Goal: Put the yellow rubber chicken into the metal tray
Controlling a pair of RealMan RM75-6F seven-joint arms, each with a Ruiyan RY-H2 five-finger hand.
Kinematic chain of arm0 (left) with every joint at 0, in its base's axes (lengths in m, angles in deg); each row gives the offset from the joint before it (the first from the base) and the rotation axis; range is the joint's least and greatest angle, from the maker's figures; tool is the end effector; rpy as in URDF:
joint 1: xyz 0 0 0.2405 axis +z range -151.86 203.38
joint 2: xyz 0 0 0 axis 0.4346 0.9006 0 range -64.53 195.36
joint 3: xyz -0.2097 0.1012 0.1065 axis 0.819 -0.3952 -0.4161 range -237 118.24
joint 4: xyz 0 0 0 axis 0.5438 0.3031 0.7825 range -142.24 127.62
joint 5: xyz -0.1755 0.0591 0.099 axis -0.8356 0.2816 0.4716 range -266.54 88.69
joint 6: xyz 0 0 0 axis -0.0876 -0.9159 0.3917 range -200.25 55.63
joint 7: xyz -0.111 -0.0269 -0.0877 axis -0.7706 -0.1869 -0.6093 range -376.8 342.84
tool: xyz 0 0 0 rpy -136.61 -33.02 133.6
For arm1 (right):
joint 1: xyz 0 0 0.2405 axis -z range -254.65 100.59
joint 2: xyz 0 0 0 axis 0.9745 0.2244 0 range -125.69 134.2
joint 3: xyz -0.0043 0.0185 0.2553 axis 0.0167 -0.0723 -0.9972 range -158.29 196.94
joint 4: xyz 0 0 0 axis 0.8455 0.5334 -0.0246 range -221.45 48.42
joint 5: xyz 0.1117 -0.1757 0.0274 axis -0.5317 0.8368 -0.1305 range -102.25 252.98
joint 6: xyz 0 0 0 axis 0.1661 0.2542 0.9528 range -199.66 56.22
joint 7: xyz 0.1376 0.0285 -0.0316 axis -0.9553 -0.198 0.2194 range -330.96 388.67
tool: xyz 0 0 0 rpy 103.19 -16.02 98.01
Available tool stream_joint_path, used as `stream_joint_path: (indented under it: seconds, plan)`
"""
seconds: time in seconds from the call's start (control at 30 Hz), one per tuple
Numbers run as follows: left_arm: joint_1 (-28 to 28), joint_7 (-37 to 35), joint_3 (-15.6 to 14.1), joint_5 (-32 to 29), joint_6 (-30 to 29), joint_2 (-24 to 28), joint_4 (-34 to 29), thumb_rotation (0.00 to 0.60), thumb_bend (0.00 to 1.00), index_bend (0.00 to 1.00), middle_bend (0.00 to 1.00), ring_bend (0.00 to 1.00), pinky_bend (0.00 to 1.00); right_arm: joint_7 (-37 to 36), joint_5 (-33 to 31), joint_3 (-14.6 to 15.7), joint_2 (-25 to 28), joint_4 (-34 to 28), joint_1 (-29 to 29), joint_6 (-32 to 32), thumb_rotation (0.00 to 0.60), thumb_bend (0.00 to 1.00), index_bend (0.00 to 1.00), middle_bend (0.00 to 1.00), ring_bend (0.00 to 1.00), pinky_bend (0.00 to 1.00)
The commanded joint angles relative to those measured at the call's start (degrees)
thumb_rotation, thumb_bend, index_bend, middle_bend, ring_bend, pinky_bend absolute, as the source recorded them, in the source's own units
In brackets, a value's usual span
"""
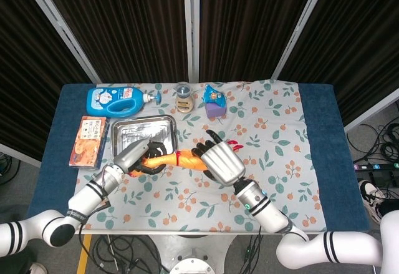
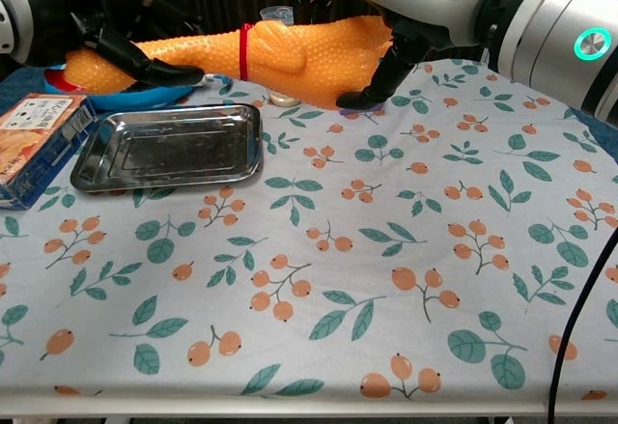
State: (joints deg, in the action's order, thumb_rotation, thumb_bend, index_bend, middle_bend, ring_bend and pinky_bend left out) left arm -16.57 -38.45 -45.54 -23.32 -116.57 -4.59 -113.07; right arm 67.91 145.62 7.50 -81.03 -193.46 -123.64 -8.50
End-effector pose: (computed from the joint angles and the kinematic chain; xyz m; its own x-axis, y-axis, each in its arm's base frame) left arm -0.1076 0.3194 0.0480 -0.1651 0.6002 0.7826 0.9289 -0.1722 0.3280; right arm -0.0356 -0.2923 0.0142 0.4894 -0.0156 0.8719 -0.6782 -0.6354 0.3693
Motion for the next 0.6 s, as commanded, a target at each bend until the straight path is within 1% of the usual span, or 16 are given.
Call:
stream_joint_path:
  seconds: [0.03, 0.1, 0.13, 0.17, 0.2, 0.23, 0.27, 0.3, 0.37, 0.4, 0.43, 0.6]
  plan:
    - [-0.1, 0.2, 0.0, -0.1, 0.0, -0.1, 0.0, 0.6, 0.8, 0.78, 0.85, 0.78, 0.87, -0.1, 0.4, 0.4, 0.0, 0.1, 0.0, 0.1, 0.6, 0.7, 1.0, 0.94, 0.64, 0.17]
    - [-0.1, 0.3, -0.1, 0.0, 0.0, -0.1, 0.0, 0.6, 0.8, 0.78, 0.85, 0.78, 0.87, -0.3, 0.4, 0.3, -0.1, 0.2, 0.1, 0.5, 0.6, 0.7, 1.0, 0.94, 0.64, 0.17]
    - [-0.1, 0.4, -0.2, 0.0, -0.1, -0.2, 0.0, 0.6, 0.8, 0.78, 0.85, 0.78, 0.87, -0.4, 0.3, 0.1, 0.1, 0.2, 0.2, 0.8, 0.6, 0.68, 0.98, 0.91, 0.62, 0.17]
    - [0.0, 0.5, -0.3, 0.0, -0.1, -0.2, 0.0, 0.6, 0.8, 0.78, 0.85, 0.78, 0.87, -0.4, 0.2, 0.0, 0.2, 0.2, 0.3, 1.0, 0.6, 0.64, 0.94, 0.88, 0.59, 0.17]
    - [0.0, 0.7, -0.4, 0.1, -0.2, -0.2, 0.1, 0.6, 0.8, 0.78, 0.85, 0.78, 0.87, -0.5, 0.1, -0.2, 0.3, 0.2, 0.4, 1.3, 0.6, 0.57, 0.87, 0.82, 0.55, 0.17]
    - [0.0, 1.0, -0.5, 0.0, -0.2, -0.3, 0.2, 0.6, 0.8, 0.78, 0.85, 0.78, 0.87, -0.4, -0.1, -0.3, 0.5, 0.1, 0.5, 1.6, 0.6, 0.46, 0.74, 0.73, 0.47, 0.16]
    - [0.0, 1.1, -0.6, 0.0, -0.2, -0.4, 0.3, 0.6, 0.8, 0.78, 0.85, 0.78, 0.87, -0.3, -0.2, -0.4, 0.6, 0.0, 0.6, 1.8, 0.6, 0.38, 0.65, 0.67, 0.41, 0.16]
    - [-0.1, 1.2, -0.6, -0.2, -0.2, -0.5, 0.4, 0.6, 0.8, 0.78, 0.85, 0.78, 0.87, 0.0, -0.4, -0.4, 0.8, -0.2, 0.6, 2.1, 0.6, 0.22, 0.48, 0.55, 0.32, 0.15]
    - [-0.1, 1.3, -0.5, -0.5, -0.3, -0.8, 0.5, 0.6, 0.8, 0.78, 0.85, 0.78, 0.87, 0.5, -0.9, -0.5, 1.1, -0.6, 0.7, 2.2, 0.6, 0.05, 0.29, 0.42, 0.23, 0.14]
    - [-0.1, 1.3, -0.5, -0.7, -0.4, -0.9, 0.5, 0.6, 0.8, 0.78, 0.85, 0.78, 0.87, 0.7, -1.2, -0.6, 1.2, -0.9, 0.6, 2.2, 0.6, 0.01, 0.22, 0.36, 0.19, 0.13]
    - [-0.1, 1.4, -0.5, -0.8, -0.5, -0.9, 0.5, 0.6, 0.8, 0.78, 0.85, 0.78, 0.87, 0.7, -1.3, -0.6, 1.3, -1.0, 0.6, 2.2, 0.6, 0.0, 0.15, 0.3, 0.16, 0.12]
    - [-0.2, 1.7, -0.3, -1.2, -0.3, -0.8, 0.4, 0.6, 0.8, 0.78, 0.85, 0.78, 0.87, 1.0, -1.4, -0.4, 1.3, -0.9, 0.6, 2.6, 0.6, 0.0, 0.01, 0.18, 0.09, 0.1]
